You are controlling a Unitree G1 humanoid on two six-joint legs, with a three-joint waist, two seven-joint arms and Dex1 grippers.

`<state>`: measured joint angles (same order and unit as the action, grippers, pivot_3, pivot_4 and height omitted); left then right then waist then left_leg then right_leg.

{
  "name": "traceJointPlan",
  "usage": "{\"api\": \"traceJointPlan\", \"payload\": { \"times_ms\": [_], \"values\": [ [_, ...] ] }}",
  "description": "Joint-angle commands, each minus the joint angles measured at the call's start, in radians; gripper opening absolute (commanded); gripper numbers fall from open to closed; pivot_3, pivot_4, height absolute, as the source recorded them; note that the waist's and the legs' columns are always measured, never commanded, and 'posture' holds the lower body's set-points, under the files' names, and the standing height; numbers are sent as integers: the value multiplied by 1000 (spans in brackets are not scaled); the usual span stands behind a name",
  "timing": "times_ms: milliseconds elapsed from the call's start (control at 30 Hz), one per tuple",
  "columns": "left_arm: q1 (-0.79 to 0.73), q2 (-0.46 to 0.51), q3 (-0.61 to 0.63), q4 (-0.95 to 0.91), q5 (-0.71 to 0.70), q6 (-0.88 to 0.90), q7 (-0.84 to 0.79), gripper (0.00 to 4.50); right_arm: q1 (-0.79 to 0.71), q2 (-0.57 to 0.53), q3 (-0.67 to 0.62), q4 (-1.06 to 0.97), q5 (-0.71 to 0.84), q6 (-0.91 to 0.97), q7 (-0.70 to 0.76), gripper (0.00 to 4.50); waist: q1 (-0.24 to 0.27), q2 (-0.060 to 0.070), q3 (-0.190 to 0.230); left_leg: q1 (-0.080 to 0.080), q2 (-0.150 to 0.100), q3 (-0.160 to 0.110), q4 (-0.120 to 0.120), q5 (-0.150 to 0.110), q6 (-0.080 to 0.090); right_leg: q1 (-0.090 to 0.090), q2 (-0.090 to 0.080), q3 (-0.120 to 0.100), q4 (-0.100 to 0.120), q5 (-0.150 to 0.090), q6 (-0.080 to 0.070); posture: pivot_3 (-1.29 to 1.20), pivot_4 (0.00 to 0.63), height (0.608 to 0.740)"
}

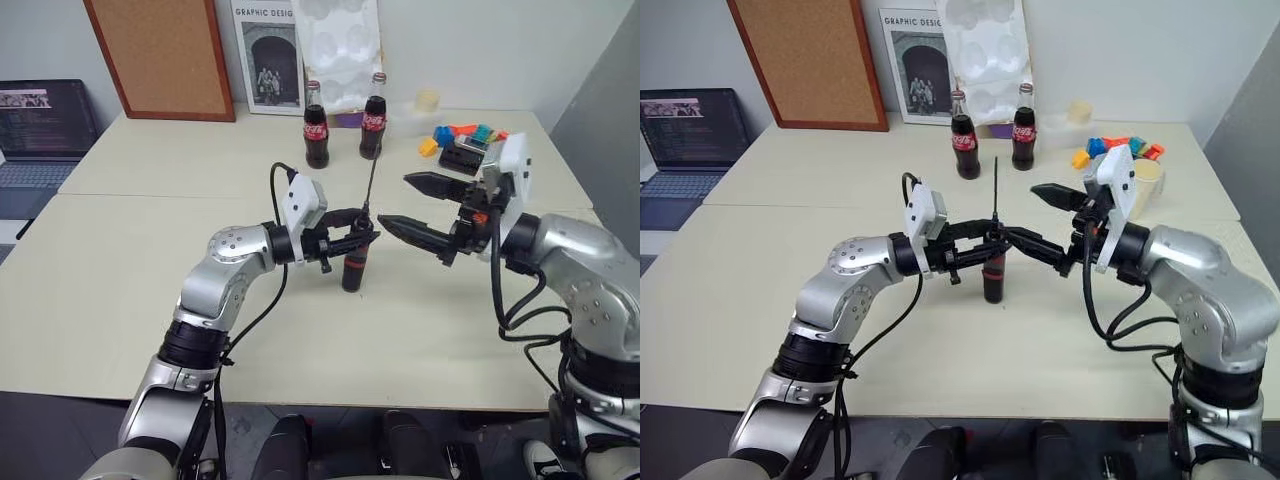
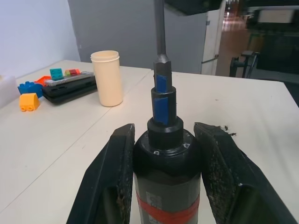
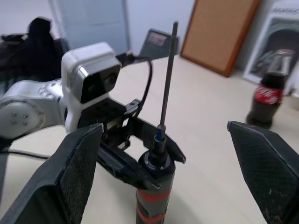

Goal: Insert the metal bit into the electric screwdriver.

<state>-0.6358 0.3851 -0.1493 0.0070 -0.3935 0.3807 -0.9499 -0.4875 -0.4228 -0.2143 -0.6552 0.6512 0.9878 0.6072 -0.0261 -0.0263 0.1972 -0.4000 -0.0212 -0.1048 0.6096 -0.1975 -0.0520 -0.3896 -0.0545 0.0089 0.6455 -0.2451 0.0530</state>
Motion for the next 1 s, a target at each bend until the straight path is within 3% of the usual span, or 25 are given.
{"api": "traceJointPlan", "payload": {
  "times_ms": [33,200,400,600,700,800,1000],
  "values": [
    [-29,30,-6,62,34,10,-19,1689,92,30,-28,-118,15,2,-132,4478,0,0,0,0,0,-1,0,0,0,0,0,-1,0,0,0,0,150,740],
    [-112,73,30,108,11,50,-53,1689,111,18,-34,-128,40,-10,-180,4478,-6,0,0,0,-1,2,1,0,0,0,0,2,0,-1,-3,0,150,740],
    [-278,299,46,199,1,135,-256,1689,156,8,-59,-166,125,2,-208,4478,-11,1,1,-1,1,1,-1,0,0,-3,2,1,1,0,-2,0,150,740],
    [-380,419,-46,334,117,44,-429,1689,204,-26,-48,-207,228,14,-218,4478,-3,1,1,-16,0,1,-1,0,0,-18,1,0,2,0,-2,0,150,740],
    [-422,483,-136,455,261,-129,-535,1689,248,-44,-50,-239,290,22,-231,4478,-2,-1,1,-18,-1,0,-1,0,0,-18,0,-1,1,0,-2,0,150,740],
    [-432,445,-174,546,315,-218,-528,1689,295,-67,-42,-260,328,16,-248,4478,-3,1,0,-16,-1,1,-1,0,1,-17,0,-1,1,-2,0,0,150,740],
    [-403,238,-169,643,352,-311,-351,1689,365,-132,-45,-274,329,-10,-266,4478,1,6,-5,-12,0,0,1,5,7,-13,0,-1,3,-1,-7,0,150,740]
  ]
}}
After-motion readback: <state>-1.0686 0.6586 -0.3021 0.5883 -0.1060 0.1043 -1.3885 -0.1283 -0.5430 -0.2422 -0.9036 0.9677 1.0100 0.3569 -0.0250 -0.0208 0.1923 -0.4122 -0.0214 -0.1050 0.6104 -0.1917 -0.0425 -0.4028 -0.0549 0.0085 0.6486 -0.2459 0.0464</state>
